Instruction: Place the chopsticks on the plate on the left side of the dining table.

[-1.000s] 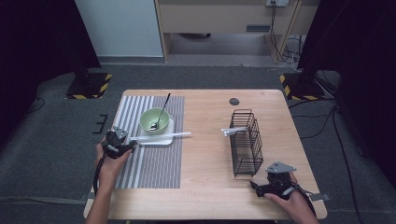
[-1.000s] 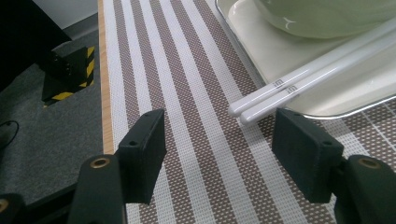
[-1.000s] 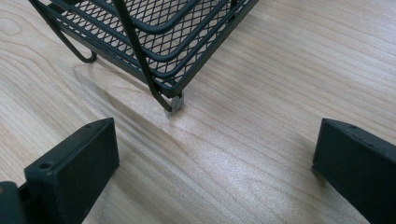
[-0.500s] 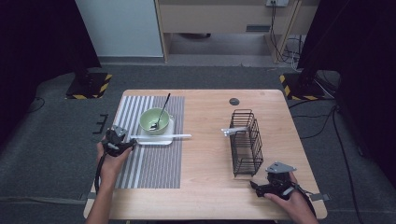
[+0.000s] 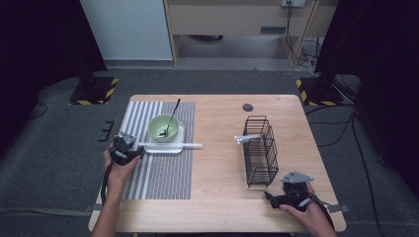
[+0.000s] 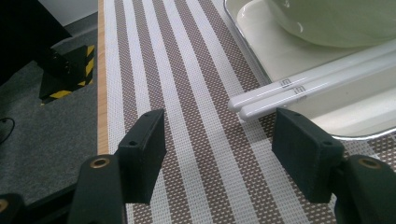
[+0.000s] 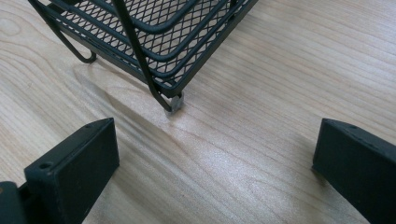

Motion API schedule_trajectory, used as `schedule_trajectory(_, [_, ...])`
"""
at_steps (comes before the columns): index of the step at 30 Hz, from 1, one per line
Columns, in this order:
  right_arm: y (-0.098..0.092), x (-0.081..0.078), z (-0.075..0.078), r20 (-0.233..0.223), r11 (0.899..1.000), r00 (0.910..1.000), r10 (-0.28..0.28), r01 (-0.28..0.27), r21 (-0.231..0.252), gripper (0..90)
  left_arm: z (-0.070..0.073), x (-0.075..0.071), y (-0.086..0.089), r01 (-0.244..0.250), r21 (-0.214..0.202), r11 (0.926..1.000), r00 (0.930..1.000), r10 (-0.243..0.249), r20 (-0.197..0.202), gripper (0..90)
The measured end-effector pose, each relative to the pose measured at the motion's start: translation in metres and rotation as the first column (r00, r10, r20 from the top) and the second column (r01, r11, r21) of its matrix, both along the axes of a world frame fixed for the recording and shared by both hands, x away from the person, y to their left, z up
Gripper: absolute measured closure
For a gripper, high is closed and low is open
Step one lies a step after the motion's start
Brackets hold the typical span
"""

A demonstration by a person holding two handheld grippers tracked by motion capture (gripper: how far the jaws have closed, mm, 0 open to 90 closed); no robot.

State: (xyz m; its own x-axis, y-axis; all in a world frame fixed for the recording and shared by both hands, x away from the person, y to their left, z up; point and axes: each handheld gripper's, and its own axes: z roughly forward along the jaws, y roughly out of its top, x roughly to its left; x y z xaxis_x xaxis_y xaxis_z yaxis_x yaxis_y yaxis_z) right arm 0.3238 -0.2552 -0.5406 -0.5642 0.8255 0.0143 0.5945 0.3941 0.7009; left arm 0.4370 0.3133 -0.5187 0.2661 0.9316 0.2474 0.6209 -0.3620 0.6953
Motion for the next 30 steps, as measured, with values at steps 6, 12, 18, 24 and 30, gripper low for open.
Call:
schedule_trajectory(6, [0.0, 0.0, 0.0, 0.0, 1.0, 1.0, 0.0, 0.0, 0.0, 0.3, 0.0019, -0.001, 0.0007, 0.0, -0.007, 1.0, 0.9999, 0.001, 0.011, 35.0])
schedule_trajectory(12, [0.0, 0.0, 0.0, 0.0, 1.0, 1.0, 0.0, 0.0, 0.0, 0.3, 0.0057, -0.0025, 0.0051, -0.015, -0.032, 0.9994, 0.9996, 0.016, 0.025, 34.2])
schedule_trajectory(18, [0.0, 0.0, 0.0, 0.0, 1.0, 1.0, 0.0, 0.0, 0.0, 0.3, 0.0037, -0.0012, 0.0056, -0.028, -0.027, 0.9992, 0.9992, 0.029, 0.029, 33.7])
schedule_trajectory(24, [0.0, -0.0001, 0.0, 0.0, 1.0, 1.0, -0.001, 0.001, 0.0, 0.3, 0.0019, 0.0001, 0.0065, -0.034, -0.028, 0.999, 0.9991, 0.035, 0.025, 33.1])
schedule_trajectory(30, [0.0, -0.0001, 0.0, 0.0, 1.0, 1.0, -0.001, 0.001, 0.0, 0.3, 0.0014, 0.0016, 0.0038, -0.029, -0.023, 0.9993, 0.9993, 0.03, 0.024, 32.0])
